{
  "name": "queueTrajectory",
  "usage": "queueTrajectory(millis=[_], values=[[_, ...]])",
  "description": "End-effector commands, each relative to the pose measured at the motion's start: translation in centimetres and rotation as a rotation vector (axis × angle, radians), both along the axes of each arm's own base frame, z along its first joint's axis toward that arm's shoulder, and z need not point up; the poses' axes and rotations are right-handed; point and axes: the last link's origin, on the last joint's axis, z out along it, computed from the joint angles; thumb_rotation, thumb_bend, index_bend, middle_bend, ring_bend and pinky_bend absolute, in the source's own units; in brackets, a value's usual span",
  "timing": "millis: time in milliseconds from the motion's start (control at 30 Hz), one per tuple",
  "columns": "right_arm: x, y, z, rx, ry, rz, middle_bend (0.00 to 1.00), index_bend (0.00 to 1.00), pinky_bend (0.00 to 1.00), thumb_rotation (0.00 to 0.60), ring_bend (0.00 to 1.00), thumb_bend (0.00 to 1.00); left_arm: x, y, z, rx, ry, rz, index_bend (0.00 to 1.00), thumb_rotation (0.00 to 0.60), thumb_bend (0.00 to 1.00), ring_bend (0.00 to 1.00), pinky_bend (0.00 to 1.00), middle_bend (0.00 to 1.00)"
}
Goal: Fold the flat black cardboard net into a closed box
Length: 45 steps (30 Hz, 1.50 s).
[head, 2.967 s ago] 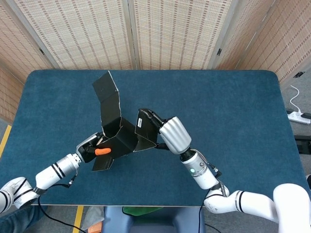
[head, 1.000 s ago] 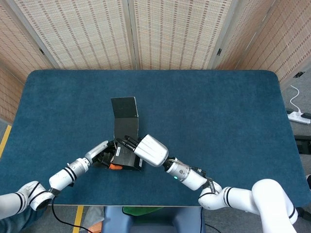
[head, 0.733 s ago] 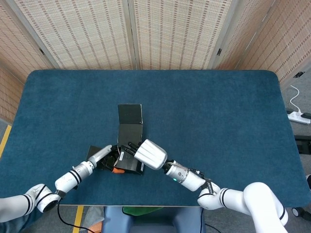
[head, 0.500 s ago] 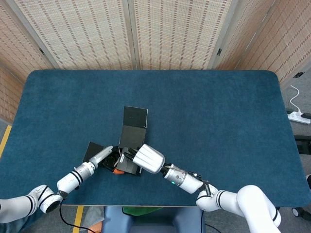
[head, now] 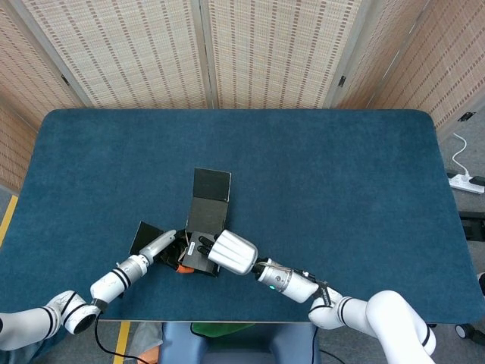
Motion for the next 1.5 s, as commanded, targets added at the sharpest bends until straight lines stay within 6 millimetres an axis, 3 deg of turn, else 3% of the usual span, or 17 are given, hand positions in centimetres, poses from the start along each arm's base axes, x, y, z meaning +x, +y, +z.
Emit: queueTrajectory(millis=[33,367,800,1500], values=[[-0.2,-0.1,-0.1,0.001,0.014,0.0,0.36,0.48,1.0,0.6,0.82,0.14,0.1,0.0,0.0,-0.002,0.004,-0.002,0.31,0.6,0.17,0.52,0.62,0.27],[-0.3,0.3,-0.5,0.013,0.04,0.03,0.36,0.49,1.0,0.6,0.81,0.14,0.2,0.0,0.1,-0.004,-0.003,-0.007,0.21,0.6,0.17,0.52,0.62,0.25],[-1.2,0.7,0.0,0.023,0.044,0.03,0.36,0.49,1.0,0.6,0.81,0.14,0.6,-0.2,0.1,-0.016,-0.014,-0.016,0.16,0.6,0.17,0.51,0.61,0.23],[-1.6,1.1,0.0,0.042,0.112,0.054,0.35,0.55,1.0,0.6,0.81,0.14,0.9,-0.3,0.0,-0.028,-0.011,-0.016,0.16,0.6,0.17,0.51,0.61,0.23]])
